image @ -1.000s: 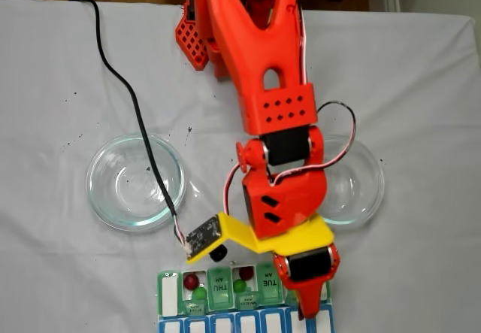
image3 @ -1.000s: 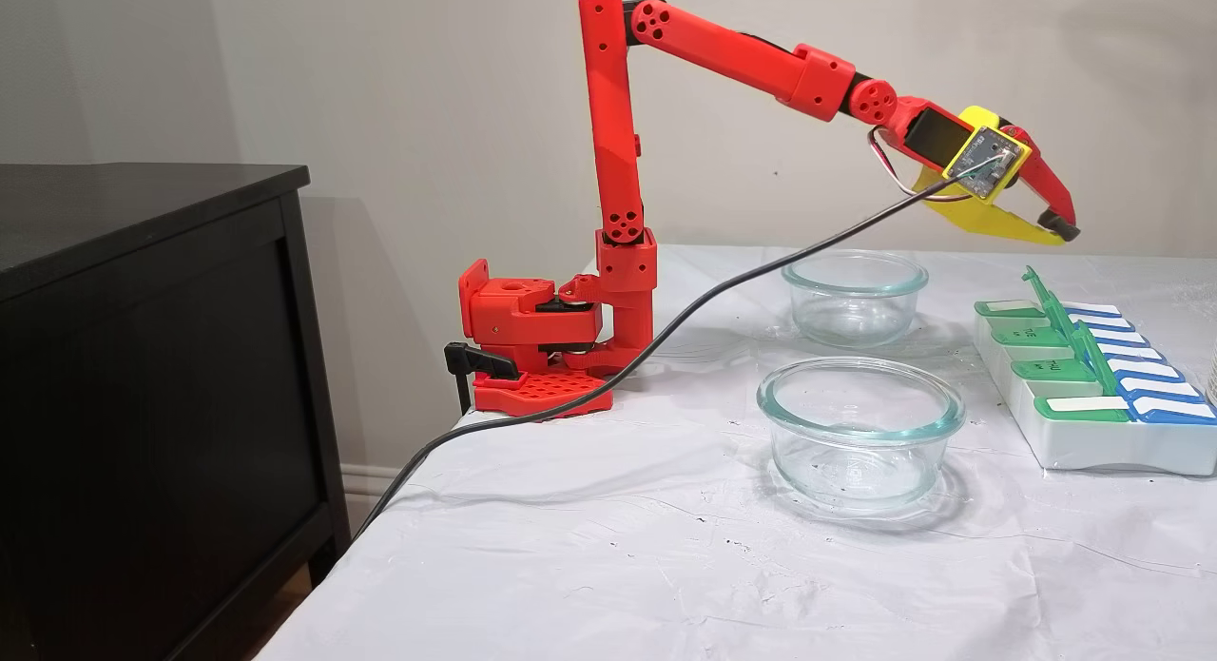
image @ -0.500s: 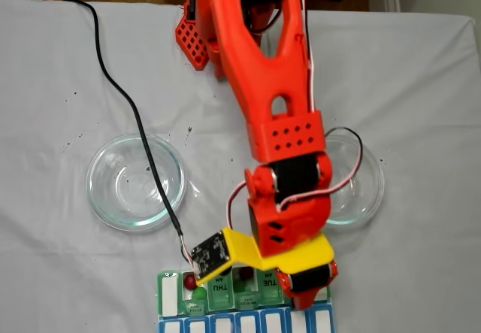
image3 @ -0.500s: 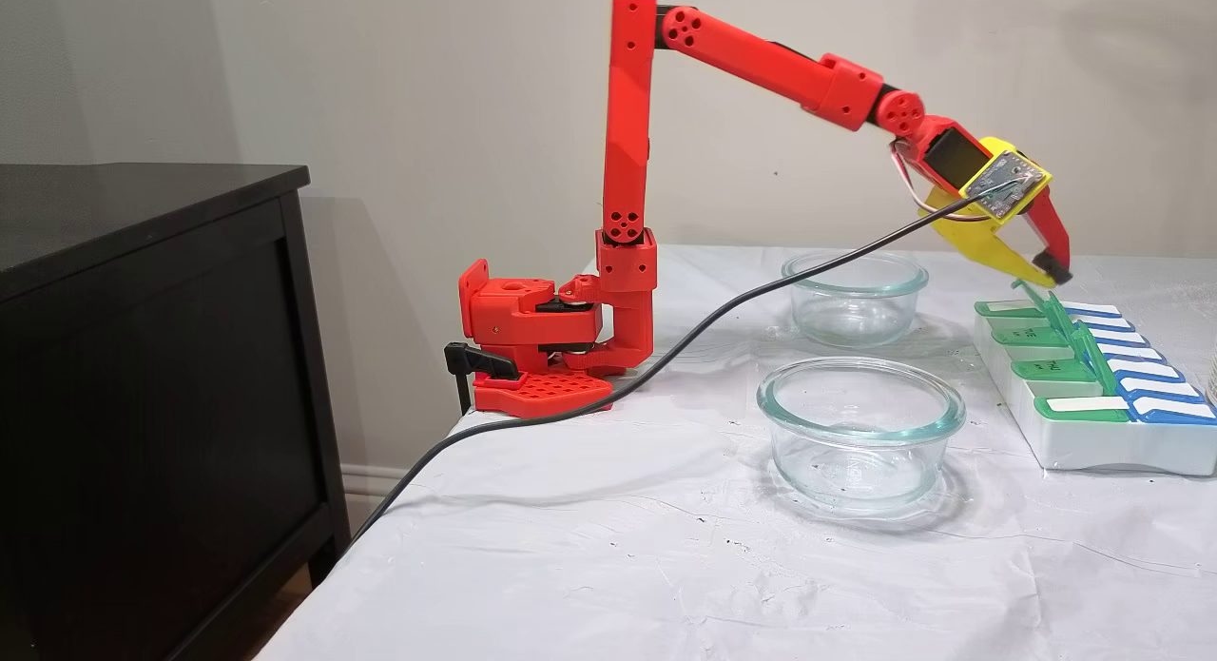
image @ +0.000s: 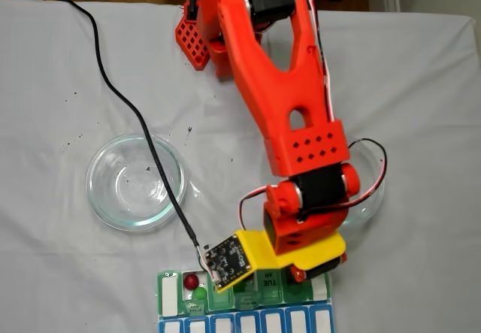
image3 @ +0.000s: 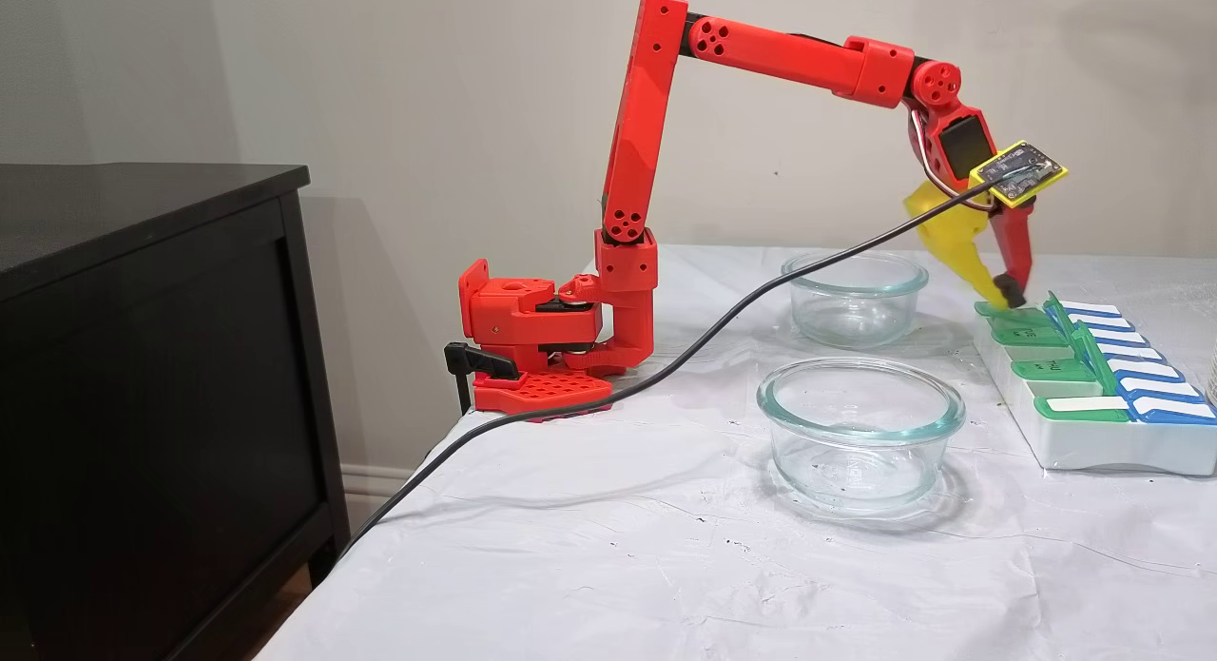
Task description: Sort medicines into box.
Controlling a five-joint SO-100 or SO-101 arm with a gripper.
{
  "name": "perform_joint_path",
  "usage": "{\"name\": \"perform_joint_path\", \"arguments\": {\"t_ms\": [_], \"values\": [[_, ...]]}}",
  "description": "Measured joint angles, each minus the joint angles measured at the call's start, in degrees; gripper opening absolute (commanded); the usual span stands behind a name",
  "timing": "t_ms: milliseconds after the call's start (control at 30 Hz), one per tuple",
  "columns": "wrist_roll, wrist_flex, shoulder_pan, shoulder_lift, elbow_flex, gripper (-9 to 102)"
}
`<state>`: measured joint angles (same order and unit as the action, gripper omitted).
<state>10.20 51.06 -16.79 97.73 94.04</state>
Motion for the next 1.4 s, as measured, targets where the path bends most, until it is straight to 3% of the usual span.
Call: {"name": "perform_joint_path", "arguments": {"t_ms": [633,1033,1400], "values": [[0.9,1.0,0.0,-3.3,-1.8,0],[2.3,6.0,-0.9,-7.8,-6.3,0],[5.5,1.9,4.1,4.4,-6.0,0]]}}
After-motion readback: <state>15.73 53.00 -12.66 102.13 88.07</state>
